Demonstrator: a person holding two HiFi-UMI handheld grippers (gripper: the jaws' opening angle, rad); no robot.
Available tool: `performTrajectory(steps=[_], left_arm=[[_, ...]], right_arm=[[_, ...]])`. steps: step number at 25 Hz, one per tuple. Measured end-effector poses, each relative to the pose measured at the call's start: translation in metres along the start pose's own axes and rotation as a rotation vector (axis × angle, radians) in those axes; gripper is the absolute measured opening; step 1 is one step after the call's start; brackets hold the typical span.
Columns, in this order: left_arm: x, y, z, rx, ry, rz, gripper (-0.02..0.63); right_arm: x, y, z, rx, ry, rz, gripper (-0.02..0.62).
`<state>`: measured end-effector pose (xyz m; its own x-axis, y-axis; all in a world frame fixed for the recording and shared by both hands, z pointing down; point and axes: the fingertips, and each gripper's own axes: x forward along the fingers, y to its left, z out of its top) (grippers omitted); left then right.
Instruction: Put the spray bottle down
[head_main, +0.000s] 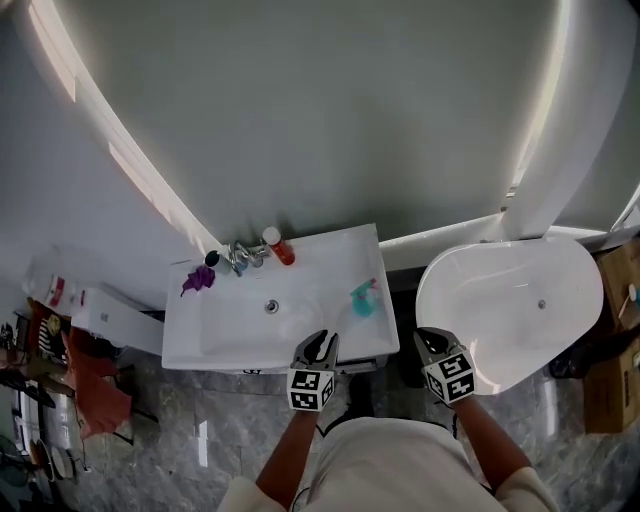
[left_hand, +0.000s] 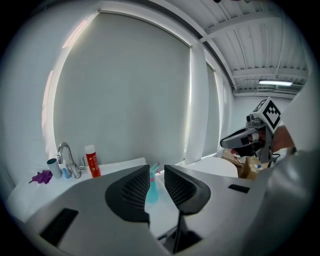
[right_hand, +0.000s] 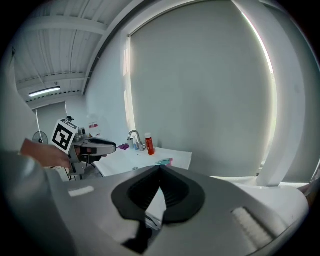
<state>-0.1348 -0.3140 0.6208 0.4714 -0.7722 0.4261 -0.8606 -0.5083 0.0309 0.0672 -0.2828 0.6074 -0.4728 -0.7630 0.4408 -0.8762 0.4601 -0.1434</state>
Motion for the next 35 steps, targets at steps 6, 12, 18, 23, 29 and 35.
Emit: performTrajectory(steps=[6, 12, 18, 23, 29, 35], left_arm=[[-0.056, -0.046, -0.004, -0.111, -0.004, 0.005, 0.058], [-0.108, -0.082, -0.006, -0.122, -0.018, 0.033, 0.037], [-0.142, -0.092, -0.021, -0.155, -0.016, 0.043, 0.026], [-0.162, -0.086, -0.023, -0.138, -0.017, 0.032, 0.017], [-0.178, -0.08, -0.014, -0.119, -0.047, -0.039, 0.006], [-0.197, -0.063, -0.007, -0.066, -0.058, -0.063, 0.006]], right_arm=[[-0.042, 0.006, -0.011, -0.004, -0.034, 0.05, 0.011], [-0.069, 0.014, -0.032, 0.029, -0.033, 0.078, 0.011], [-0.082, 0.034, -0.046, 0.038, -0.046, 0.097, 0.011], [-0.087, 0.05, -0.04, 0.039, -0.066, 0.094, 0.01], [-0.081, 0.067, -0.026, 0.015, -0.081, 0.074, 0.01], [-0.083, 0.096, -0.004, -0.014, -0.127, 0.072, 0.011]])
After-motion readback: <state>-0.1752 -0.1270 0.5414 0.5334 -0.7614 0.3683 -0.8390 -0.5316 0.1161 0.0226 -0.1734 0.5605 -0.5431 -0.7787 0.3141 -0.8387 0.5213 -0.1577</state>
